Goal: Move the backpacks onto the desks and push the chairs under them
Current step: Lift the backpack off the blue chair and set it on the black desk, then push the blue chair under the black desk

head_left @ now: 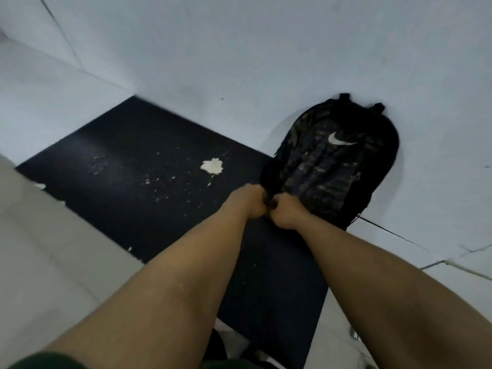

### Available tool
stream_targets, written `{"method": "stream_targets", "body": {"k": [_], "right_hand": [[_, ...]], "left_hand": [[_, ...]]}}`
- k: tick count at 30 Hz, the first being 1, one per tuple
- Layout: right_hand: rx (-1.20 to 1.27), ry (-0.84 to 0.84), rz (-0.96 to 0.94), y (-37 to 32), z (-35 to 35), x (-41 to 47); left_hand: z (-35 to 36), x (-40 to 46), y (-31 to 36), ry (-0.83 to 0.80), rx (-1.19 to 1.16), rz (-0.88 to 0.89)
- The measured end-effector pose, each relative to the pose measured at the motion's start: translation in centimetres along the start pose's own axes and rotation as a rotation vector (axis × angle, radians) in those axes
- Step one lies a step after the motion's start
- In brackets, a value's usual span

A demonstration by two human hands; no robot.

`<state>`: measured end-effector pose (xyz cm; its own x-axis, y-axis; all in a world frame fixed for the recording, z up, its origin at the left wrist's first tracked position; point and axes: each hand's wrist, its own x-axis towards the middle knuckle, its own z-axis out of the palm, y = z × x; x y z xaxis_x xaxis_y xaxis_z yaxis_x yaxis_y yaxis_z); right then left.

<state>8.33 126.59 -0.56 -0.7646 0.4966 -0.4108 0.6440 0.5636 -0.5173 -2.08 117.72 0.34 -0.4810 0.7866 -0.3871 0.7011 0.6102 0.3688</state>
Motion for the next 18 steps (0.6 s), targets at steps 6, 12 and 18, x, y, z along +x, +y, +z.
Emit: {"method": "stream_targets", "body": {"k": [6,12,18], "right_hand": [[-0.067,-0.255,0.079,0.5,14.5,-4.9],[-0.175,-0.541,0.191,0.6,26.9,-12.6],[-0.133,-0.539,0.196,-2.7,33.5,-18.3]], "left_hand": [[11.6,-11.7,-9.6,-0.184,-0.088,-0.255],[19.2,-23.5,-17.8,-0.42,-0.133,-0.378],[20.3,-30.3,-24.8,-0.306,-0.177,-0.449]]}}
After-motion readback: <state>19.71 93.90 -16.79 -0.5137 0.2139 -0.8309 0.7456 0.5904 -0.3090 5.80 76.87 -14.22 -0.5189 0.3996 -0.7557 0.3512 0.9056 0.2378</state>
